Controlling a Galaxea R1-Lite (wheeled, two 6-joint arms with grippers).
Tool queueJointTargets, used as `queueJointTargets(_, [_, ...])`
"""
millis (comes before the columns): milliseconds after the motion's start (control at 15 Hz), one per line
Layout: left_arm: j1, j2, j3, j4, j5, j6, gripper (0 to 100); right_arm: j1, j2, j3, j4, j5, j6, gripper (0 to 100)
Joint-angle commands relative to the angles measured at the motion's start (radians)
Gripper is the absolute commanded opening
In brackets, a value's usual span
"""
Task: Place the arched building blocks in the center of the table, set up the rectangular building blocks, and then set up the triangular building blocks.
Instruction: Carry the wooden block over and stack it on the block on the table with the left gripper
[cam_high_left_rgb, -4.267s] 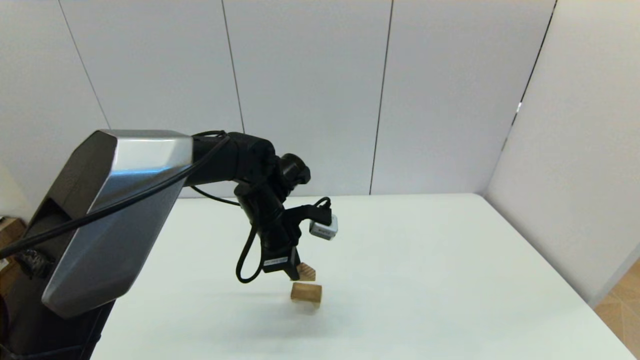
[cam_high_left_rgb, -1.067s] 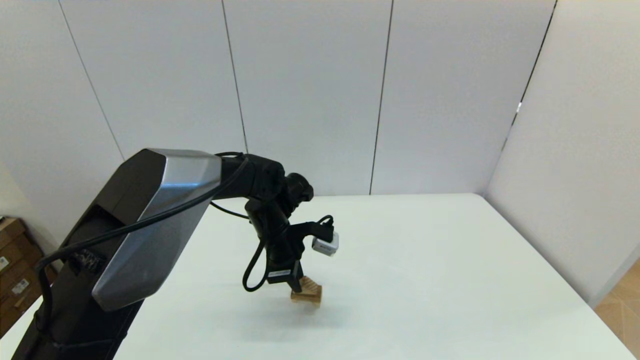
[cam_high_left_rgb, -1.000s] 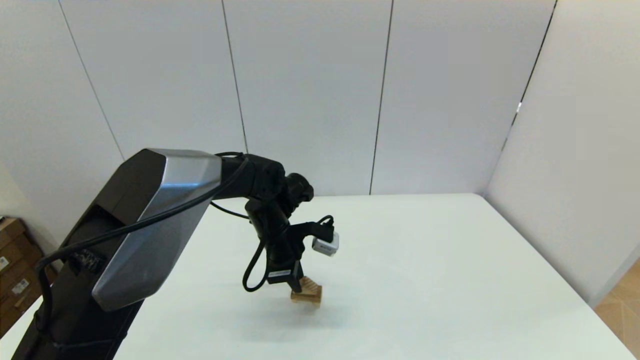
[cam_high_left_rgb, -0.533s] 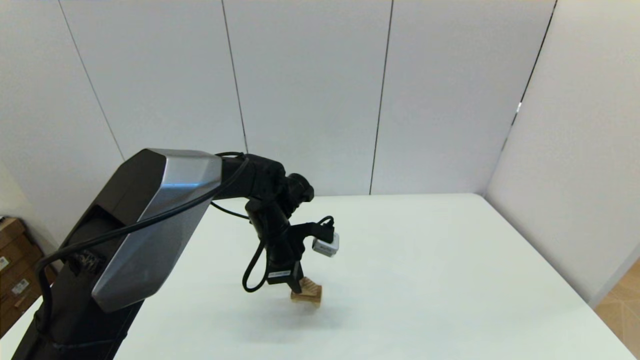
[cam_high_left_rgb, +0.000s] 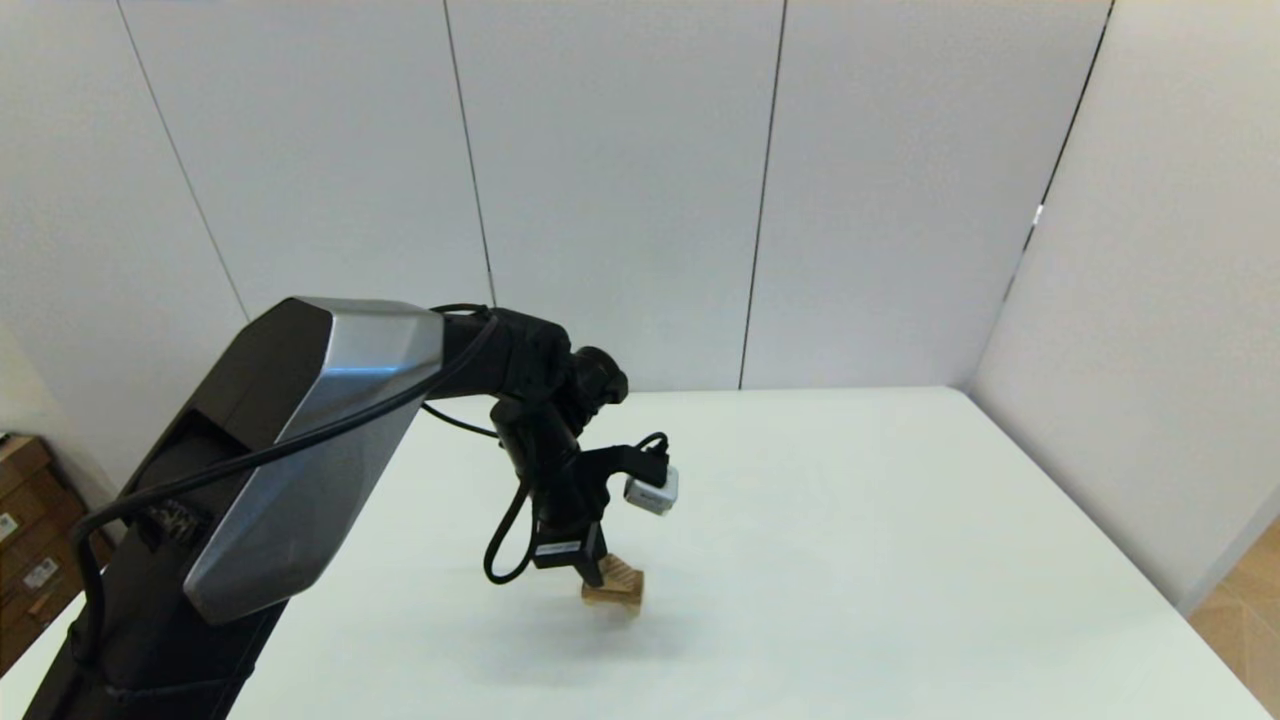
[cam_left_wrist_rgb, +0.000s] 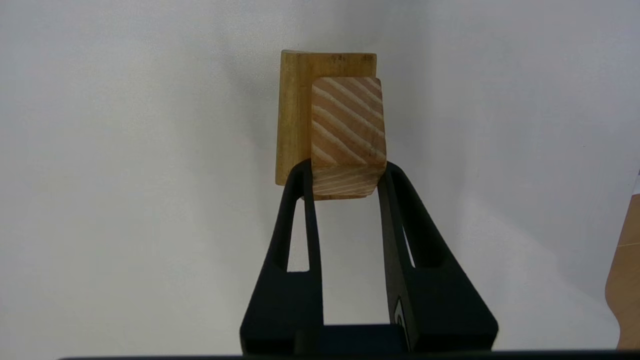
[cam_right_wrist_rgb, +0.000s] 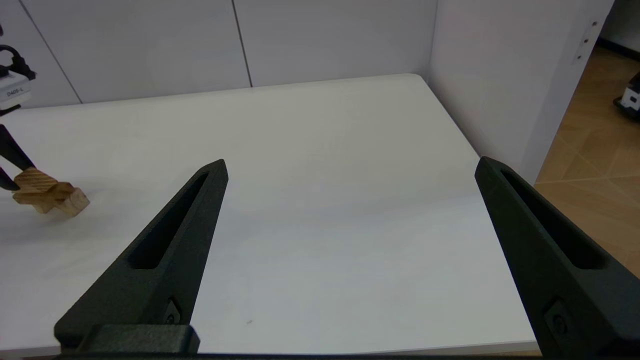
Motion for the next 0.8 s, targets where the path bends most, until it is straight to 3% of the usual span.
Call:
queueJointTargets(67, [-0.001,0.001,0.000,0.005,-0.004,0.006,0,0.001,0.000,0.000,-0.001,0.000,0.000,100])
queueJointTargets(733, [-0.001,0.004,0.000,0.005,-0.002,0.011,0,-0.001,0.000,0.000,-0.001,0.000,0.000,100])
queueJointTargets(800, [-0.001,0.004,0.000,0.005,-0.002,0.008,100,-0.001,0.000,0.000,-0.001,0.000,0.000,100])
